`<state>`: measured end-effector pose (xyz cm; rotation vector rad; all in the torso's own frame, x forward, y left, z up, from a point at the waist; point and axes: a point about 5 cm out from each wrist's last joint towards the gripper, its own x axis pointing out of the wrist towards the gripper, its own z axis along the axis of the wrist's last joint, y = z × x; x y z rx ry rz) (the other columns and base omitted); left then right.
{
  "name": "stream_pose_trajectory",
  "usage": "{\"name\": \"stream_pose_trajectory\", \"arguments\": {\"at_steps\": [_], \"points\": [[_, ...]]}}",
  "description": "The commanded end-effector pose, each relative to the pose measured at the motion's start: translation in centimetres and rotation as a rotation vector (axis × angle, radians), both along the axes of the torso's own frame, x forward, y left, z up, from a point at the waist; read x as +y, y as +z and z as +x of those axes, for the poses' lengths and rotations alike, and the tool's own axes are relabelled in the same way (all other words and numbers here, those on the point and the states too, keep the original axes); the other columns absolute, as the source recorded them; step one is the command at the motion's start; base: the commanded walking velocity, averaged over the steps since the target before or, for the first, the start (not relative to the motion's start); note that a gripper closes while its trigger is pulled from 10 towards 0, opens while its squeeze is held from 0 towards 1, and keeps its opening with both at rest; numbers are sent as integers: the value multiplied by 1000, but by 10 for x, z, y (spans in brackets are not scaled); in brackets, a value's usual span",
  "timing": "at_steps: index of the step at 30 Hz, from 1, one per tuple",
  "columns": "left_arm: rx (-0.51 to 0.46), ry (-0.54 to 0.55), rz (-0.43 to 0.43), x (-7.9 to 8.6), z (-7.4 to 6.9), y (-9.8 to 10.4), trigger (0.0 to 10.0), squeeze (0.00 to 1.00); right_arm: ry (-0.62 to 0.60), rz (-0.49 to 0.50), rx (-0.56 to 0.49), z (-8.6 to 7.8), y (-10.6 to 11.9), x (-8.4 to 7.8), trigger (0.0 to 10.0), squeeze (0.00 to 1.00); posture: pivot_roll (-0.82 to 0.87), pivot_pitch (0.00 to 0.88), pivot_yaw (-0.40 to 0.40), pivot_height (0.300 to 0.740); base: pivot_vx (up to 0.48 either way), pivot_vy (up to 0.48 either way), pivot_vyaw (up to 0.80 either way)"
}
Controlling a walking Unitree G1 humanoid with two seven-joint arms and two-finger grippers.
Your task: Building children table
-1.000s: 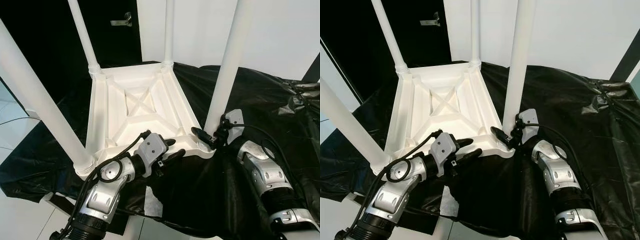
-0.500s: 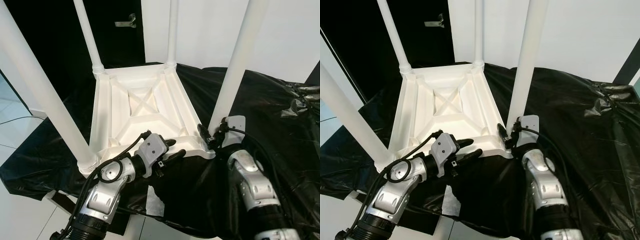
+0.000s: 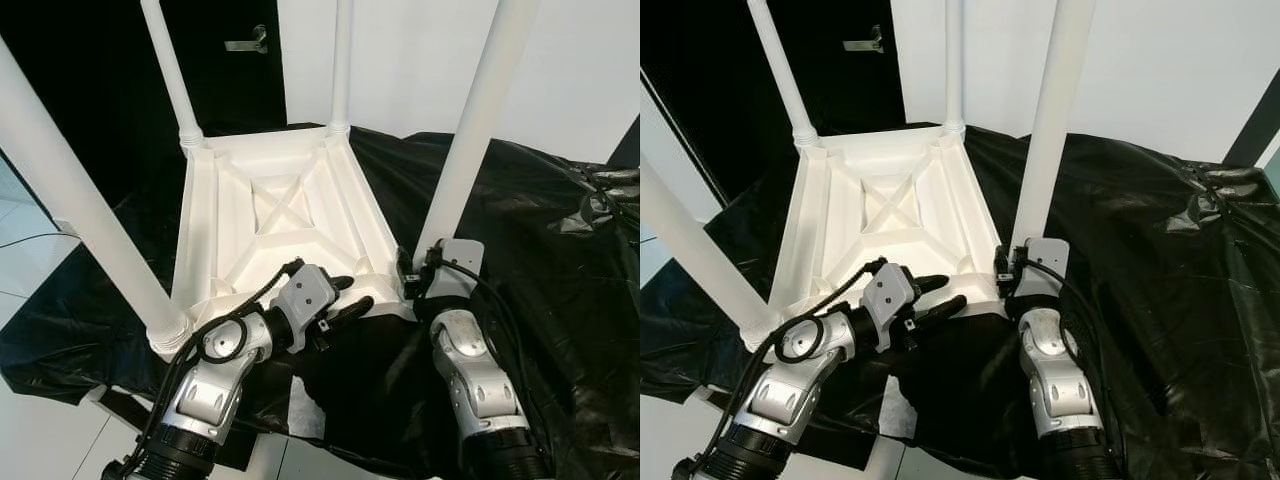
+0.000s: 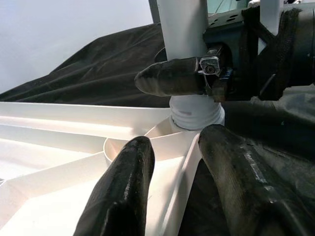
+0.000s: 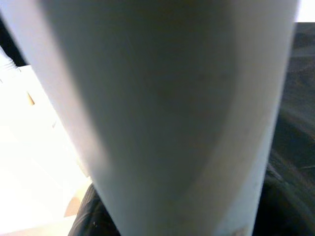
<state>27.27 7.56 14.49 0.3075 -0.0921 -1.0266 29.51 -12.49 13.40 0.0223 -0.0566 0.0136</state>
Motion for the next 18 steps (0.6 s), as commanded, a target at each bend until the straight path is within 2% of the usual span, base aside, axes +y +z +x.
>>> {"name": "stream_pose_trajectory", "arguments": {"at_steps": [1,2,6,8,11,12,13,15,18], "points": [[-16,38,1,2,4,0,10000,0,-26,-6,74,-4,-15,-3,10000,0,-16,0,-9,740,0,0,0],[-21,44,2,4,4,1,10000,0,-21,-15,58,-4,-12,-4,10000,1000,-18,0,-10,740,0,0,0],[-26,50,3,5,5,1,10000,0,-2,-14,36,-5,-9,-6,10000,1000,-19,0,-11,740,0,0,0],[-21,55,1,4,4,1,10000,0,97,-13,-5,-8,-3,-9,10000,1000,-18,0,-10,740,0,0,0],[-8,50,2,4,3,1,10000,0,159,-16,-18,-11,-2,-12,10000,1000,-17,0,-10,740,0,0,0],[-4,48,3,4,2,1,10000,0,188,-14,-21,-12,-1,-15,10000,545,-16,0,-10,740,0,0,0],[-3,47,3,4,2,1,10000,0,211,-5,-16,-13,-1,-18,10000,0,-17,0,-10,740,0,0,0],[-12,49,8,4,2,1,10000,0,248,0,-7,-12,-2,-23,10000,0,-18,0,-9,740,0,0,0],[-11,53,24,3,1,1,10000,0,380,-67,3,-6,-3,-33,10000,0,-20,0,-5,740,0,0,0]]}}
